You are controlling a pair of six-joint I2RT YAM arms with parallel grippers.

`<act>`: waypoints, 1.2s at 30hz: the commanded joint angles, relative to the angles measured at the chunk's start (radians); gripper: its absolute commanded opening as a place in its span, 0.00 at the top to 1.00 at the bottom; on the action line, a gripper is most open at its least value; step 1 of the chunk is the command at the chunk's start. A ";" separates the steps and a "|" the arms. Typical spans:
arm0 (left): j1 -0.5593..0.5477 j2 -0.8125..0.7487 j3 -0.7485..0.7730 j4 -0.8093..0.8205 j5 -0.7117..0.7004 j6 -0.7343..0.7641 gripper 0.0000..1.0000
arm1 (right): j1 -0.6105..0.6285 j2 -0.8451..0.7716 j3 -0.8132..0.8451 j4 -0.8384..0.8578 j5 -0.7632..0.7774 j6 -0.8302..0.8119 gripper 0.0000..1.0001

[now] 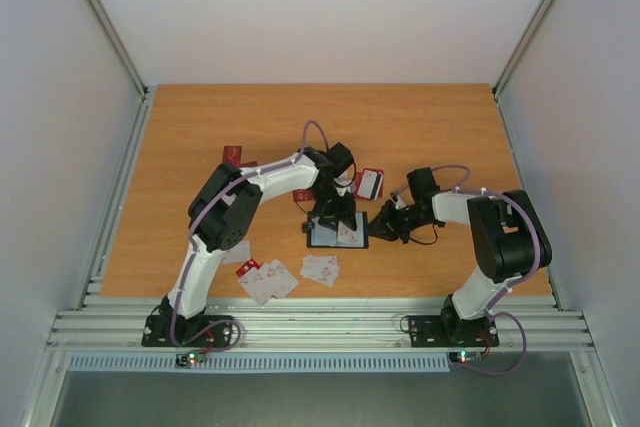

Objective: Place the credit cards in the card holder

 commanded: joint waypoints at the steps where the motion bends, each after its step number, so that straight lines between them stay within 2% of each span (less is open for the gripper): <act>1: -0.007 0.033 0.010 -0.055 -0.043 -0.059 0.55 | 0.007 0.014 -0.053 0.095 0.024 0.047 0.85; 11: -0.007 0.069 0.079 -0.167 -0.161 -0.171 0.47 | 0.007 -0.020 -0.135 0.199 -0.009 0.130 0.86; 20: -0.034 0.148 0.188 -0.192 -0.159 -0.188 0.45 | 0.010 -0.016 -0.193 0.298 -0.037 0.185 0.87; 25: -0.048 0.185 0.252 -0.235 -0.176 -0.195 0.44 | 0.010 -0.042 -0.207 0.290 -0.027 0.189 0.87; 30: -0.051 0.171 0.255 -0.291 -0.218 -0.264 0.34 | 0.010 -0.086 -0.207 0.236 0.000 0.178 0.87; 36: -0.052 0.186 0.300 -0.380 -0.234 -0.369 0.30 | 0.010 -0.144 -0.206 0.184 0.018 0.171 0.87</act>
